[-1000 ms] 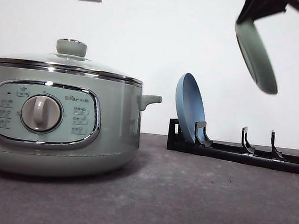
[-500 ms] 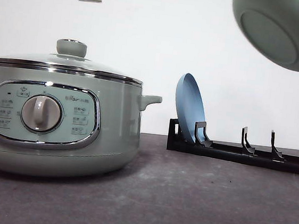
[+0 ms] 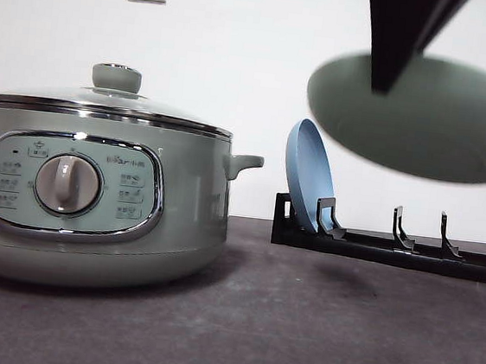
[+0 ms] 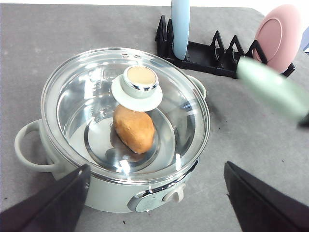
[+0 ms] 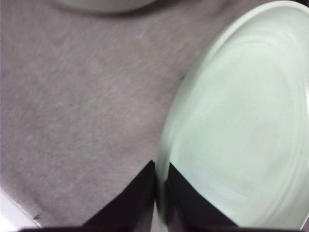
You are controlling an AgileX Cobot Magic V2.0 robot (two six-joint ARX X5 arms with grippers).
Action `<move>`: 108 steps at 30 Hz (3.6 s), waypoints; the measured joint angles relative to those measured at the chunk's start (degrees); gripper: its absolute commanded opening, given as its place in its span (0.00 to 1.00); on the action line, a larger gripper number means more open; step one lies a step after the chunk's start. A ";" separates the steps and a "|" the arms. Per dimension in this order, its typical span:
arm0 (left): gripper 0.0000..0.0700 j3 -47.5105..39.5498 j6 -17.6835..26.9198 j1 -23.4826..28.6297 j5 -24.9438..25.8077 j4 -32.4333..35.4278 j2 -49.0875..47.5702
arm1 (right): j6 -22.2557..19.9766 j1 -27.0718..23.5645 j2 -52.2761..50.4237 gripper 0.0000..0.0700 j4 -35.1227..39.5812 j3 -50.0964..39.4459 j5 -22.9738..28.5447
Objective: Transfer potato from steamer to green plate
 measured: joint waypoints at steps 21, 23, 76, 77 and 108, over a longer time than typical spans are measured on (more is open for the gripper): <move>0.80 0.00 0.00 0.00 0.00 0.00 0.00 | 3.08 8.21 11.54 0.00 13.60 -13.12 0.59; 0.80 0.00 -0.01 0.00 0.01 0.00 0.00 | 3.10 8.42 12.97 0.01 13.82 -13.12 0.79; 0.80 0.00 -0.01 0.00 0.01 -0.42 0.00 | 3.87 -10.69 -11.50 0.45 16.30 -2.04 -39.19; 0.80 0.00 -0.01 0.00 -0.01 -0.46 0.00 | 3.87 -11.14 -11.50 0.45 16.49 -2.04 -41.63; 0.79 15.09 -2.42 -3.07 -1.67 -3.67 15.95 | 3.87 -11.65 -11.52 0.45 16.95 -2.04 -44.42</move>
